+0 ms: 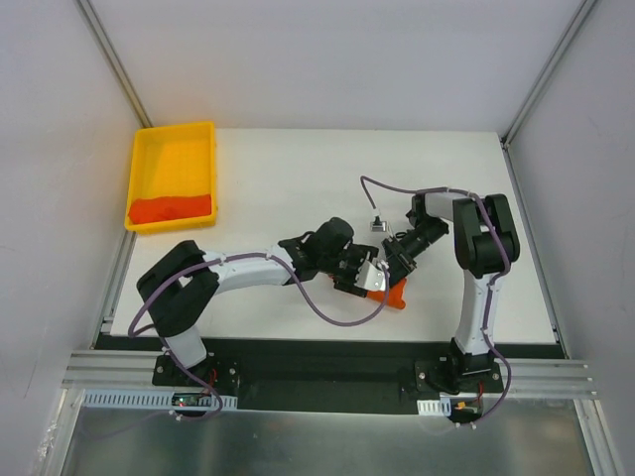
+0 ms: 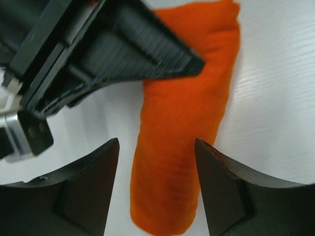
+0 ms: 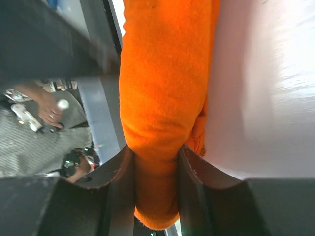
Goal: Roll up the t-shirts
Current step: Pick up the T-shirt from the center of the board.
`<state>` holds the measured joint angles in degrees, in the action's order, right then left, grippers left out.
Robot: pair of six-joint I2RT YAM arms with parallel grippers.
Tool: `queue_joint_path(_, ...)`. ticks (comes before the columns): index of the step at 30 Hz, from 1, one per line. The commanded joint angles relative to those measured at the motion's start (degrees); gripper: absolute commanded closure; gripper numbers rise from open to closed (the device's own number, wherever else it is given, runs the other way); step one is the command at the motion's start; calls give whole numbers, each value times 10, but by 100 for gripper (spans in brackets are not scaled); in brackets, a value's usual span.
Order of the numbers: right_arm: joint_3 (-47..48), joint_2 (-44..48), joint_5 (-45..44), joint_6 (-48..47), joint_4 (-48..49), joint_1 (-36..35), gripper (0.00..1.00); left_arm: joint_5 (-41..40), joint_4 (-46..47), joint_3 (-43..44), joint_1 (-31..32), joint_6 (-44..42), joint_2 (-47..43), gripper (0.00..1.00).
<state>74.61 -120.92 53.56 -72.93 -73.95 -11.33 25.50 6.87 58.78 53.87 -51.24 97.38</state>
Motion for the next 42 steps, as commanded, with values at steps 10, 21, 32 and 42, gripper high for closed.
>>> queue_joint_path(10,62,-77,44,38,-51,17,87,-61,15,39,55,-24,69,30)
queue_joint_path(21,89,-113,50,31,-87,19,87,-127,26,36,47,-90,133,29)
queue_joint_path(32,109,-131,78,-11,-137,38,46,-113,-136,111,36,-109,206,67)
queue_joint_path(42,278,64,90,-41,-210,234,4,-89,-244,147,16,-67,219,100)
